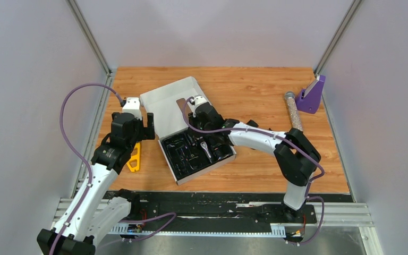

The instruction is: Sort the hair-cutting tools

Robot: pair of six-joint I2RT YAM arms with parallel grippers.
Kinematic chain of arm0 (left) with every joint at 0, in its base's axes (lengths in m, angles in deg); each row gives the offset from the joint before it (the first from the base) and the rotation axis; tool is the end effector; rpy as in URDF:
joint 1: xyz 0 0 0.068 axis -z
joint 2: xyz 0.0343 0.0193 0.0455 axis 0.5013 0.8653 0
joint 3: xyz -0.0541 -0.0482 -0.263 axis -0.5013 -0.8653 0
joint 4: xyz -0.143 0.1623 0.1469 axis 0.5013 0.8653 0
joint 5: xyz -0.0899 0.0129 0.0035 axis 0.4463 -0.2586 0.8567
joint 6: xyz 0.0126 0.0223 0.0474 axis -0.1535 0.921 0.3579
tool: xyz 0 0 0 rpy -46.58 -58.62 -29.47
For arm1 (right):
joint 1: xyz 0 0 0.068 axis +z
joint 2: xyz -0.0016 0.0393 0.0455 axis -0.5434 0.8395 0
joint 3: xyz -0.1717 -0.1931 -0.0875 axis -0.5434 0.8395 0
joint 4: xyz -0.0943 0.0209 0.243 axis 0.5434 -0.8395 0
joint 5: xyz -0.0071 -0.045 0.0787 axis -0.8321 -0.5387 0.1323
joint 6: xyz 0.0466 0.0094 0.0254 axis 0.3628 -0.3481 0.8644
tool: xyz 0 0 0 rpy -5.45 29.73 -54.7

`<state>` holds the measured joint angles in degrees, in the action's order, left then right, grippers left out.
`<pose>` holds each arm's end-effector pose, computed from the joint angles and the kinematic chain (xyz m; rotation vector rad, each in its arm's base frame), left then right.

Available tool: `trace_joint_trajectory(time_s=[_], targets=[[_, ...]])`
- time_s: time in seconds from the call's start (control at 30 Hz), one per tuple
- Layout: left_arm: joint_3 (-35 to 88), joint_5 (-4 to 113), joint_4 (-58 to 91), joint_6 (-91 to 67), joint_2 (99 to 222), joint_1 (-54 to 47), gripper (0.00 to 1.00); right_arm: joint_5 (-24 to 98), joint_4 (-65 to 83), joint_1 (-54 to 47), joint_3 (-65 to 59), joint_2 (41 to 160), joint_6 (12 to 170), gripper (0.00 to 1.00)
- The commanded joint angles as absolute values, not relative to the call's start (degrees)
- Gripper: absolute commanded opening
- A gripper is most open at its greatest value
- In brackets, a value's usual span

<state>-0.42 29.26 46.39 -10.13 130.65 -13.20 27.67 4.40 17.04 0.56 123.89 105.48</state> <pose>0.1710 -0.0413 0.3085 -0.0504 2.0447 0.0143 0.2658 0.3145 0.2206 -0.5552 2.2390 0.6338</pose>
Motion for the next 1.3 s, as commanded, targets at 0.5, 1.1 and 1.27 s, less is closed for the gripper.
trace_joint_trajectory(time_s=[0.5,1.1,1.27], targets=[[0.77,29.44,45.17,-10.22,130.52,-13.12,1.0,31.06,4.44,17.97,2.8,125.13,106.77,0.07],[0.77,29.35,45.21,-10.13,130.44,-13.11,1.0,30.26,3.12,18.03,0.68,129.57,104.85,0.07],[0.77,29.42,45.13,-10.21,130.5,-13.13,1.0,30.83,1.92,17.89,-1.76,125.98,101.98,0.17]])
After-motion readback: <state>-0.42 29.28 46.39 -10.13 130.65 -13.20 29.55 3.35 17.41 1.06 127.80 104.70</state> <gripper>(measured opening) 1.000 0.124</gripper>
